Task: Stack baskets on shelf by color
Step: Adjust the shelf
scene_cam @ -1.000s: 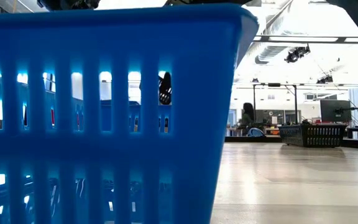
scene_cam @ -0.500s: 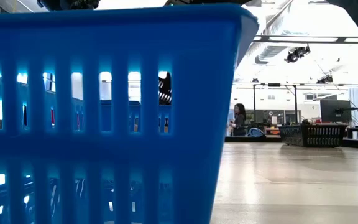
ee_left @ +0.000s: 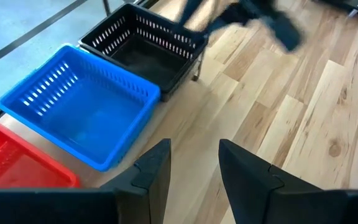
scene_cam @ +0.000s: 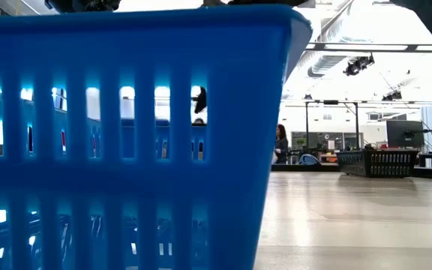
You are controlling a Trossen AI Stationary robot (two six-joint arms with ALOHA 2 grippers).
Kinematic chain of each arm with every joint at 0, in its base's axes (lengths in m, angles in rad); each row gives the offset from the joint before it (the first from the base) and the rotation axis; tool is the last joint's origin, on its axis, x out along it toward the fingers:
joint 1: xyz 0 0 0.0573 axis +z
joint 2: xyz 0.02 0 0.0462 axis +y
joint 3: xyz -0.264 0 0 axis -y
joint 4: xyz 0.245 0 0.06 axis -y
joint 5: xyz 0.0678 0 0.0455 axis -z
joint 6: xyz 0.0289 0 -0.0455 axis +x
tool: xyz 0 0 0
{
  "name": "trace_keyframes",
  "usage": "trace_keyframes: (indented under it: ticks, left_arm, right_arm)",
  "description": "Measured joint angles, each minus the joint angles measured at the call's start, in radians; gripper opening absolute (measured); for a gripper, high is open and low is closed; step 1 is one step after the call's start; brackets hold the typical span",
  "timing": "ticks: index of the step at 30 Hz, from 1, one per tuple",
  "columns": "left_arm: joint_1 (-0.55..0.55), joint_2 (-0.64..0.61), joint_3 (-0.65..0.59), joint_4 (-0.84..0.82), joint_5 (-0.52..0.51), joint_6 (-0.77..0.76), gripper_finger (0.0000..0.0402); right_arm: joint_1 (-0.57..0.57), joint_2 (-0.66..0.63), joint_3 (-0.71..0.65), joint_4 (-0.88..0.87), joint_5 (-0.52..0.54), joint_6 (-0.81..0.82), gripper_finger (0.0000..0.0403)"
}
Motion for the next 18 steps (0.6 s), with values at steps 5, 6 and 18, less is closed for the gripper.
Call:
trace_keyframes:
  ticks: [5,6,18]
  left_arm:
    - [0.001,0.000,0.000,0.000,-0.001,0.018,0.0126]
    - [0.001,0.000,0.000,0.000,-0.004,0.022,0.0126]
    - [0.001,0.000,0.000,-0.001,-0.013,0.026,0.0126]
  right_arm:
    - [0.001,0.004,0.033,-0.021,0.005,-0.012,0.0074]
    - [0.004,0.004,0.046,-0.033,0.004,-0.006,0.0074]
    - [0.009,0.000,0.199,-0.132,-0.020,0.042,0.0074]
